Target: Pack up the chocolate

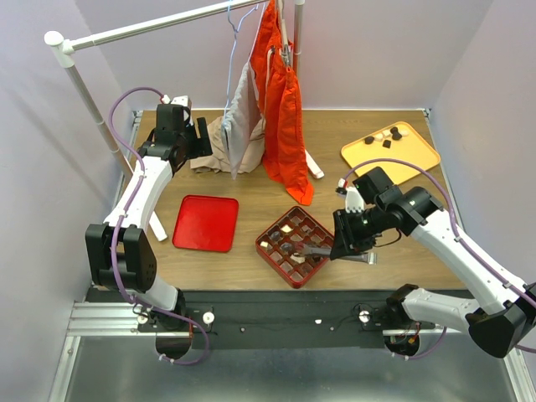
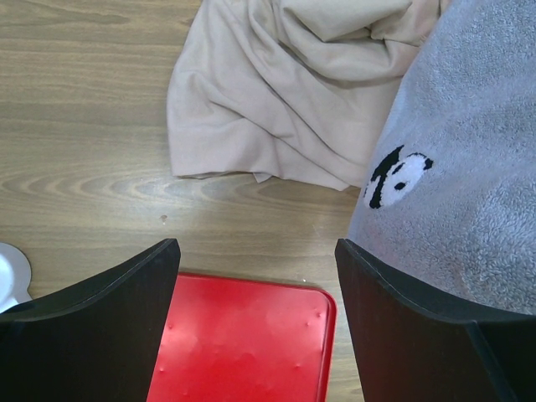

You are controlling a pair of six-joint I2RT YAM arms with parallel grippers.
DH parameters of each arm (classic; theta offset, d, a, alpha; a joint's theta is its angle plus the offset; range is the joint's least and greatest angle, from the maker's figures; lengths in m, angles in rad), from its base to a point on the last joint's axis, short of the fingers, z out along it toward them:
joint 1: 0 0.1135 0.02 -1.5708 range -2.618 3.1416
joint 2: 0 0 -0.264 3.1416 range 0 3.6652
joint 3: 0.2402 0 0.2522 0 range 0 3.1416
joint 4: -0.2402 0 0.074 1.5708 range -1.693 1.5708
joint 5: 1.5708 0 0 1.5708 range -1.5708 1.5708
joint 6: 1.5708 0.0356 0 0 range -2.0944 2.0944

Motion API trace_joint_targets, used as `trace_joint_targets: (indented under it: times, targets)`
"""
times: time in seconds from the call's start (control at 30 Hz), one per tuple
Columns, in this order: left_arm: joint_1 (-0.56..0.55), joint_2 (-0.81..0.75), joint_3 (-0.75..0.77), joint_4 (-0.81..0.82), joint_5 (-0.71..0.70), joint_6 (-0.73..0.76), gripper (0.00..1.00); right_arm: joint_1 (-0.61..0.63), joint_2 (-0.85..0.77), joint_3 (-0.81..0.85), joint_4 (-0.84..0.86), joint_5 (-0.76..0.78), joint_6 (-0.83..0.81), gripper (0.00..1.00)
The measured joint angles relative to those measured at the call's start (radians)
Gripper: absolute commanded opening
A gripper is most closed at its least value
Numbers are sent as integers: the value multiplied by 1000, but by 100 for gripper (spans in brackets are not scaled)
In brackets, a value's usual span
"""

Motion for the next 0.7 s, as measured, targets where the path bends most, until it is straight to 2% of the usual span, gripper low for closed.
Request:
trace_joint_targets:
  times: [0.23,0.43,0.47,0.7]
  targets:
    - [0,0,0,0,0,0,84,5,1,0,14,15,11,42]
    - [0,0,0,0,0,0,85,5,0,0,18,52,19,29]
    - [0,0,0,0,0,0,85,5,0,6,14,73,22,24]
    - [0,0,0,0,0,1,84,6,-26,114,-11,334,48,10]
